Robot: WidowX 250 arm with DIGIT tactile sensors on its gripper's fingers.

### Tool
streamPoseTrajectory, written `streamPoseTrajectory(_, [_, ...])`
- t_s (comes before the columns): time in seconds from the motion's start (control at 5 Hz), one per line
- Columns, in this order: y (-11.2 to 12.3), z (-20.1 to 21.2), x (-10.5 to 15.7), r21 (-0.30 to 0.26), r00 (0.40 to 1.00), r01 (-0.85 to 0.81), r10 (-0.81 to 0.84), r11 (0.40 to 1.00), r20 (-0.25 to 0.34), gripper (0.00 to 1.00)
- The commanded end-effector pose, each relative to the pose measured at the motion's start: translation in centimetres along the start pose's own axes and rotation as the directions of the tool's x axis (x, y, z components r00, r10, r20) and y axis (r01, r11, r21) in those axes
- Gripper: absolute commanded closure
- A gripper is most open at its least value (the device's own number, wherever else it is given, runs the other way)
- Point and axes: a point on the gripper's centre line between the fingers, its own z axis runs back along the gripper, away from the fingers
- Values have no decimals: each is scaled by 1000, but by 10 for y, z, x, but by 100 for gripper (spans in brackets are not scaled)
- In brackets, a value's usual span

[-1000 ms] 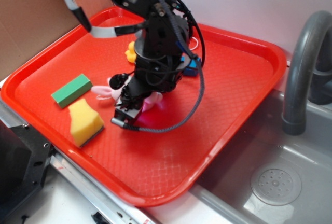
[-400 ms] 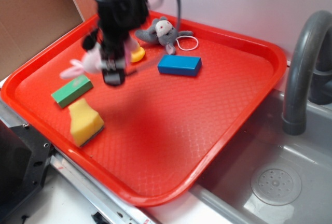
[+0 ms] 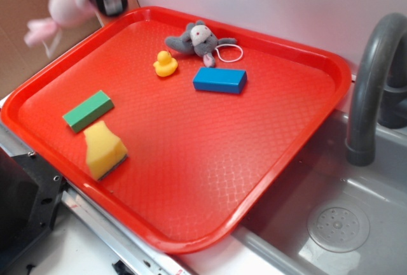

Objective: Grab the pink bunny.

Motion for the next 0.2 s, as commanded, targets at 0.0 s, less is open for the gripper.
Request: streamPoseTrajectory(0.0, [0, 21, 0, -35, 921, -374, 375, 927, 103, 100])
